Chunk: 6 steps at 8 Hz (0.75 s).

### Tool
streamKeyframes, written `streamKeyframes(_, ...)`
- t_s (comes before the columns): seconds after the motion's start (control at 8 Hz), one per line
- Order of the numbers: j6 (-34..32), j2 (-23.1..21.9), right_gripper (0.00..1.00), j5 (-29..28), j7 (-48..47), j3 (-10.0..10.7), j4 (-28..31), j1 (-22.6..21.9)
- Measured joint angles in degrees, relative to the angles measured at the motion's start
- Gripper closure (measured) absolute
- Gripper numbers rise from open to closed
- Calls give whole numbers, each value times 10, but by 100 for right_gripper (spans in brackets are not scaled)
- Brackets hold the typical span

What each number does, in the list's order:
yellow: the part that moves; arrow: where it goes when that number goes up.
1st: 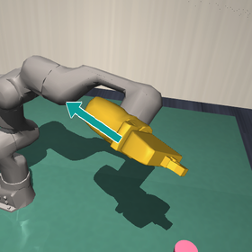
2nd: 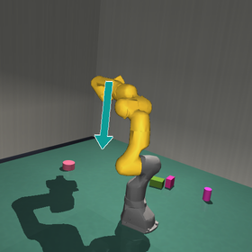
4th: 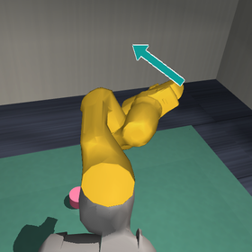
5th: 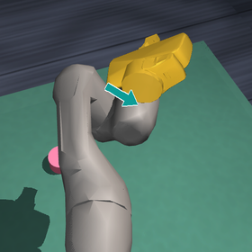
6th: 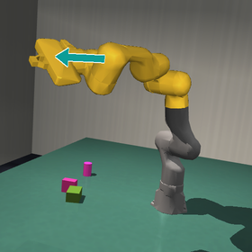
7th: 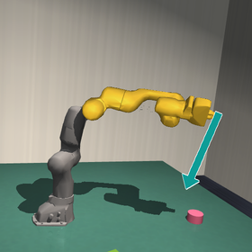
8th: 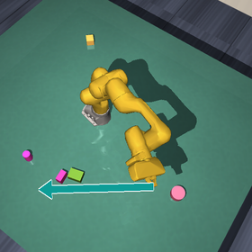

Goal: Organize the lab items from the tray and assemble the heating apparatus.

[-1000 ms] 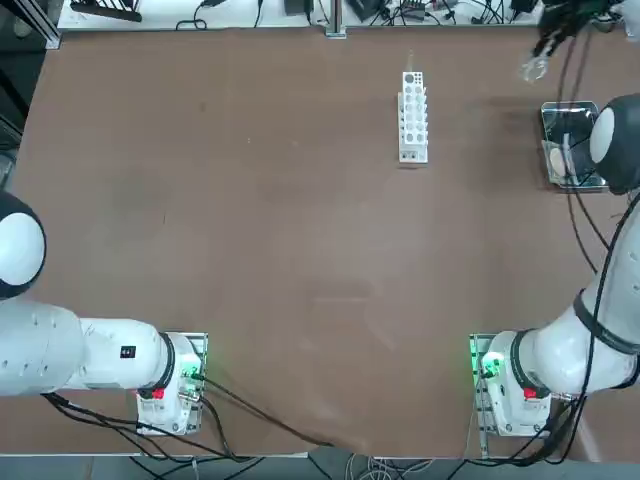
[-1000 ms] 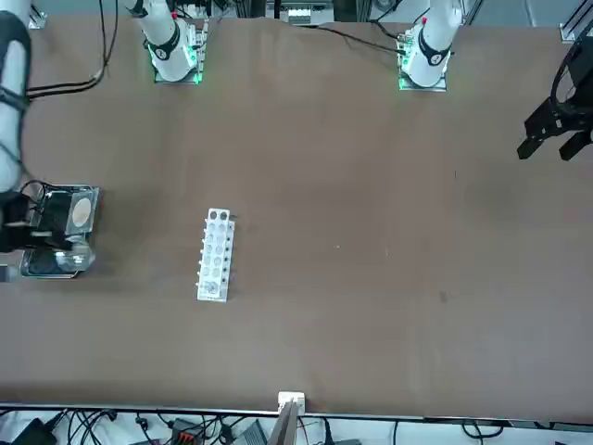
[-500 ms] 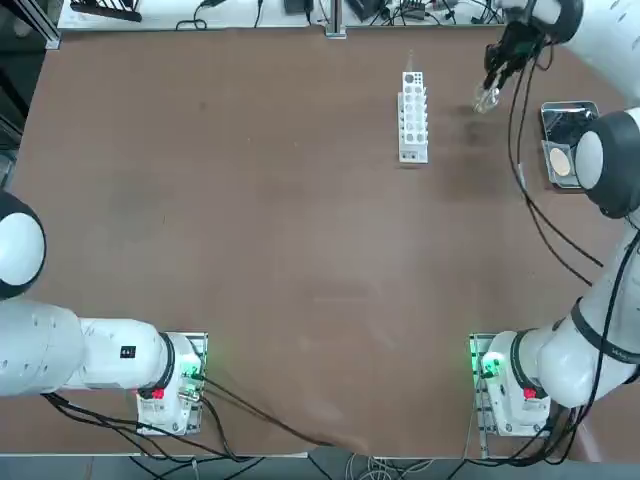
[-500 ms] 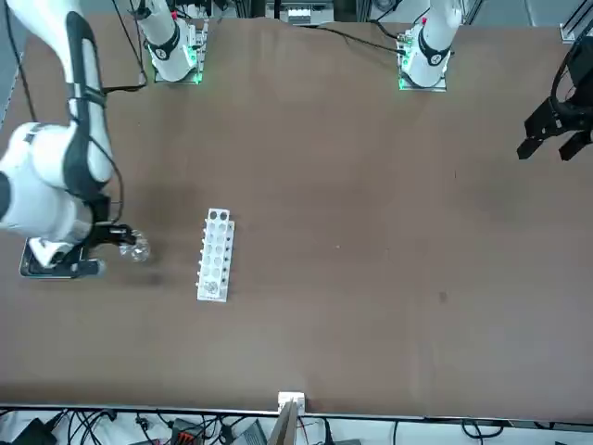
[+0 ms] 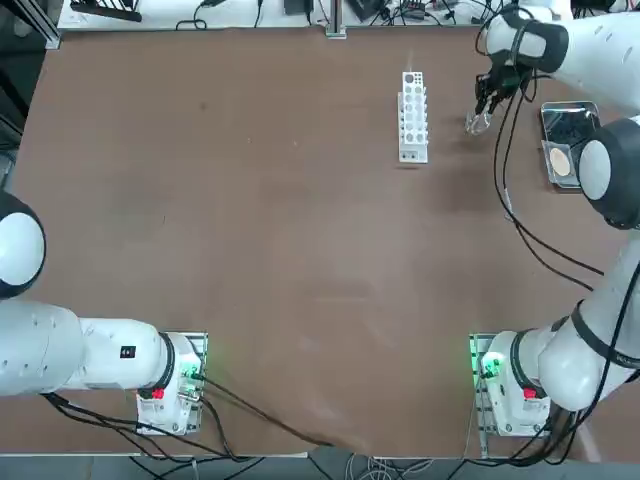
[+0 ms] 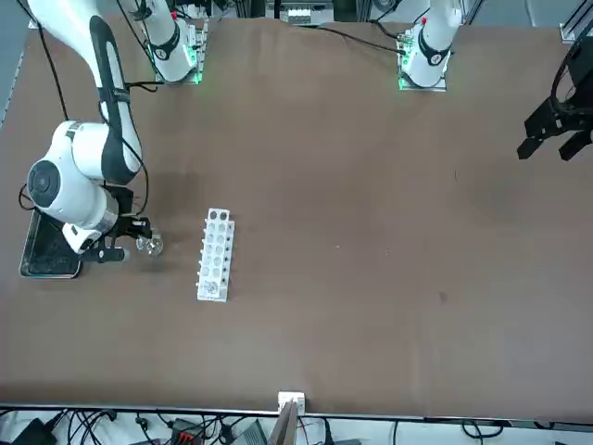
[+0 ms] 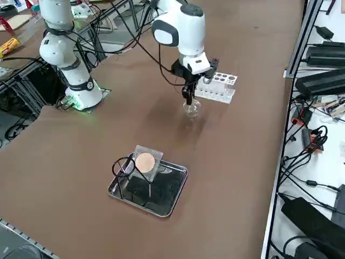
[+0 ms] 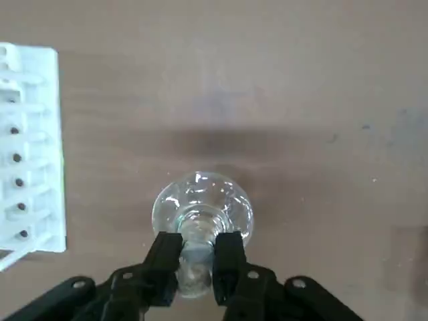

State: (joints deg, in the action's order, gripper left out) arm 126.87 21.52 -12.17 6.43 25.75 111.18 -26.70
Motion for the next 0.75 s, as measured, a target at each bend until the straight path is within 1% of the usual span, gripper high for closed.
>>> streamKeyframes(0.38, 26, -3, 71, 0, 0, 0, 28, -6)
streamKeyframes(0.75, 29, -3, 71, 0, 0, 0, 32, -6)
